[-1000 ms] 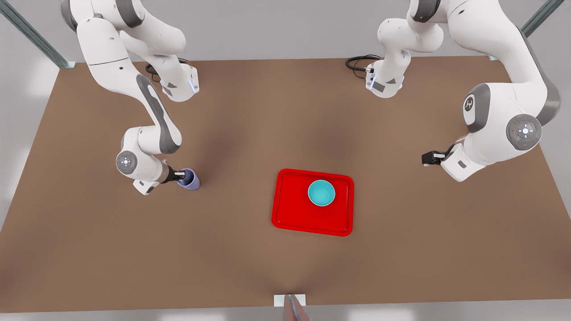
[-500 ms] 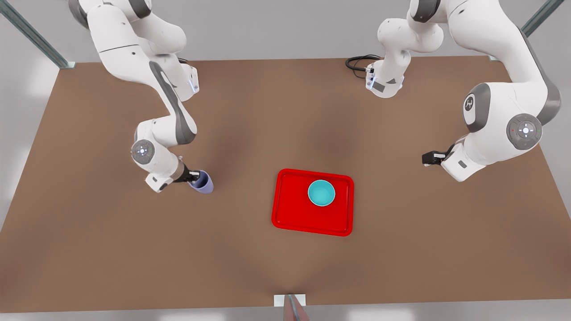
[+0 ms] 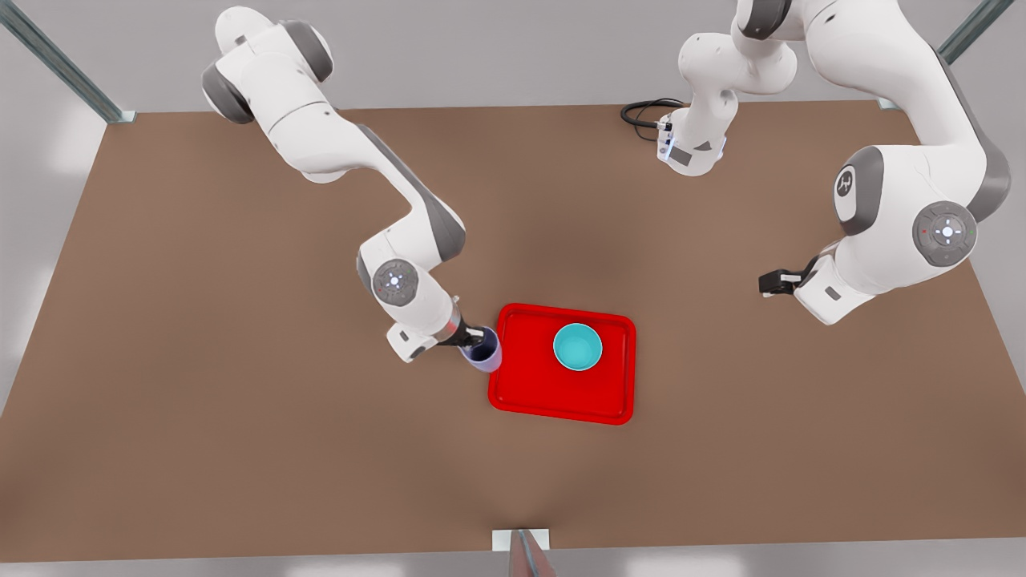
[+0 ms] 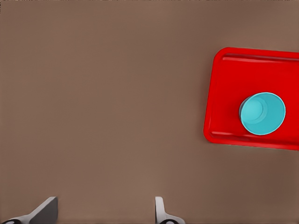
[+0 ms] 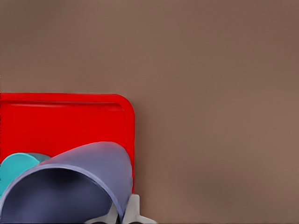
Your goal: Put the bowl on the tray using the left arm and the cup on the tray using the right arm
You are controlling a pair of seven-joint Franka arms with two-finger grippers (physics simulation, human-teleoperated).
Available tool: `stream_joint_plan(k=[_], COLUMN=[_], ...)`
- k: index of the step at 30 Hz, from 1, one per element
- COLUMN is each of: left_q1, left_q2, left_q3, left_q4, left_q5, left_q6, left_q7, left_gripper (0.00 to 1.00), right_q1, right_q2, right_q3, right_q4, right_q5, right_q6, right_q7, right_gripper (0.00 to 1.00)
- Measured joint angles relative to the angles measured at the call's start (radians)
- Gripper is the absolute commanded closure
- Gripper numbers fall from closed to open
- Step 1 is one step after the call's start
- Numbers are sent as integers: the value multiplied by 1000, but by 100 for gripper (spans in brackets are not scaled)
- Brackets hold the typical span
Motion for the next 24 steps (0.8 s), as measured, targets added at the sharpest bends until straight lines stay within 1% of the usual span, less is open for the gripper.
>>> stream_joint_plan(k=[2, 4, 7, 11, 13, 15, 17, 18, 19, 24], left_q1=[0, 0, 0, -1, 0, 0, 0, 0, 0, 0], left_q2=[1, 2, 2, 2, 3, 3, 3, 3, 3, 3], left_q3=[0, 2, 1, 1, 0, 0, 0, 0, 0, 0], left_q4=[0, 0, 0, -1, -2, -2, -2, -2, -2, -2], left_q5=[0, 1, 1, 1, 1, 1, 1, 1, 1, 0], left_q6=[0, 0, 0, 0, -2, -3, -3, -3, -3, -3], left_q7=[1, 2, 2, 2, 1, 0, 1, 0, 1, 0], left_gripper=[0, 0, 0, 0, 0, 0, 0, 0, 0, 0], right_q1=[1, 41, 53, 100, 101, 100, 100, 100, 101, 101], right_q2=[56, 122, 168, 245, 250, 248, 250, 251, 256, 259], right_q3=[7, 8, 7, 6, 6, 9, 11, 11, 12, 13], right_q4=[33, 104, 194, 241, 238, 234, 229, 228, 229, 229], right_q5=[-33, -35, -33, -69, -83, -146, -147, -149, -153, -152], right_q6=[8, 12, 3, 13, 13, 13, 13, 12, 11, 10], right_q7=[1, 2, 47, 53, 41, 37, 32, 35, 39, 37], right_gripper=[79, 79, 79, 79, 79, 79, 79, 13, 0, 0])
